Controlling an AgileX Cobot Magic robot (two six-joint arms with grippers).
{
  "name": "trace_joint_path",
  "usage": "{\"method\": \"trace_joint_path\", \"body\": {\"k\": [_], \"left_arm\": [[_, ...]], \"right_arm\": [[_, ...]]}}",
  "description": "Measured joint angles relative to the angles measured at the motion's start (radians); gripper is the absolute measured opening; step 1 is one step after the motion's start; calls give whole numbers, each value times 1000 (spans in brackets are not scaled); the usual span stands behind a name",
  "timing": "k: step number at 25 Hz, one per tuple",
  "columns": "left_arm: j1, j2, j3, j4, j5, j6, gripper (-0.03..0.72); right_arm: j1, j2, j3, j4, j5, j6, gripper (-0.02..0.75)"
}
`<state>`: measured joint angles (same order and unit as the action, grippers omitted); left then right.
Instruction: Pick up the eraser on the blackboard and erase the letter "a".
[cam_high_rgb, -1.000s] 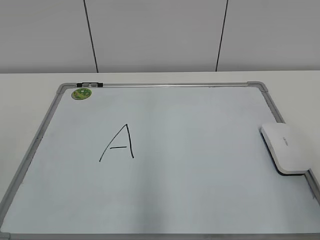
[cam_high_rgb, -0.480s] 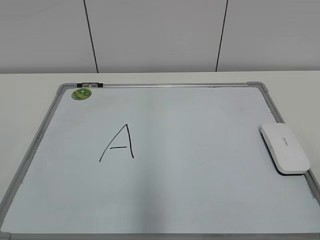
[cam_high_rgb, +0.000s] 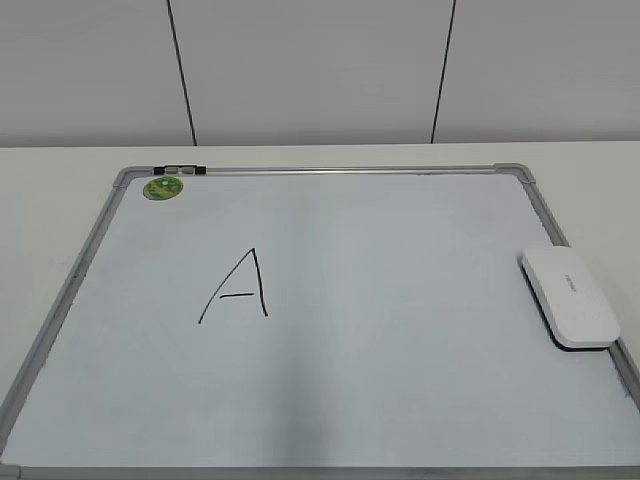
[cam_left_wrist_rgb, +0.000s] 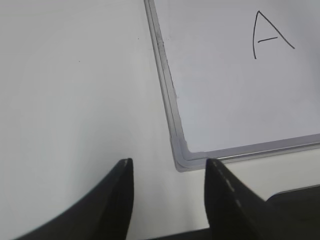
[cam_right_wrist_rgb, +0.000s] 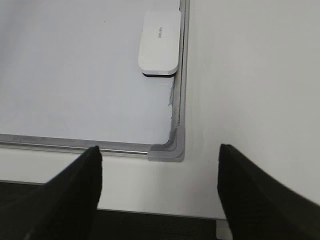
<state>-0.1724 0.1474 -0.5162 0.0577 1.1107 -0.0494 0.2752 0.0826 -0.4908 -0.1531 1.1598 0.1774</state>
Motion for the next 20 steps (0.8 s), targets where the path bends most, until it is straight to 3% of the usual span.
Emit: {"method": "trace_joint_path", "body": {"k": [15, 20], "left_arm": [[2, -4, 0, -2, -3, 0, 335], [82, -45, 0, -4, -2, 0, 333]], "right_arm": [[0, 0, 0, 34, -1, -3, 536], [-53, 0, 0, 35, -2, -4, 536]]}}
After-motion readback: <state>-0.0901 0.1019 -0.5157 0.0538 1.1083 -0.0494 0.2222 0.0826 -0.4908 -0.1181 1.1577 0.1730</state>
